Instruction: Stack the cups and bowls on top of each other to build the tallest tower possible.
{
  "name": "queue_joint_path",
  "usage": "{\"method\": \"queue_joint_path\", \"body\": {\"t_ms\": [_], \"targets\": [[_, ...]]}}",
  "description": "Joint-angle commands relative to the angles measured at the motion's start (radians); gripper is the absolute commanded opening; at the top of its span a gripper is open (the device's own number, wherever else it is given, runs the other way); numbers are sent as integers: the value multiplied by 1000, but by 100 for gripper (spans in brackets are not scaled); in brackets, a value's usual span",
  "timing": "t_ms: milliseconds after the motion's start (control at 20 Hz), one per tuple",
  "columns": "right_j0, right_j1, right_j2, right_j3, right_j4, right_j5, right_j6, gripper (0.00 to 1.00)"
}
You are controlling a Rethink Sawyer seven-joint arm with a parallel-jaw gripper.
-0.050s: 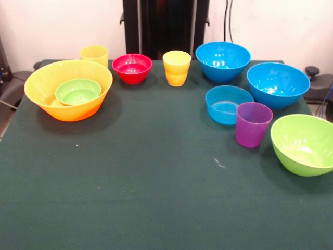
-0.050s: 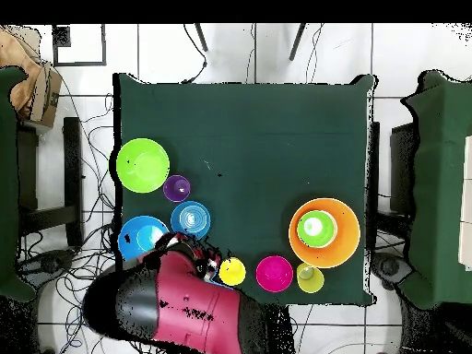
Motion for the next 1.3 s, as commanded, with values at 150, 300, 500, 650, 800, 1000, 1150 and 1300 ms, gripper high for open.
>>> {"method": "queue_joint_path", "body": {"t_ms": [150,300,500,650,800,1000,1150,1300], "targets": [[0,76,49,116,-14,-56,207,100],[-2,100,64,109,-11,-94,217,100],[-45,120,105,128,0,-187,199,100],[-123,130,170,174,4,-317,162,100],[-221,161,252,209,-31,-454,122,100],[-281,205,290,217,-76,-571,128,100],[-299,244,284,192,-127,-591,80,100],[-322,253,300,194,-145,-620,78,100]]}}
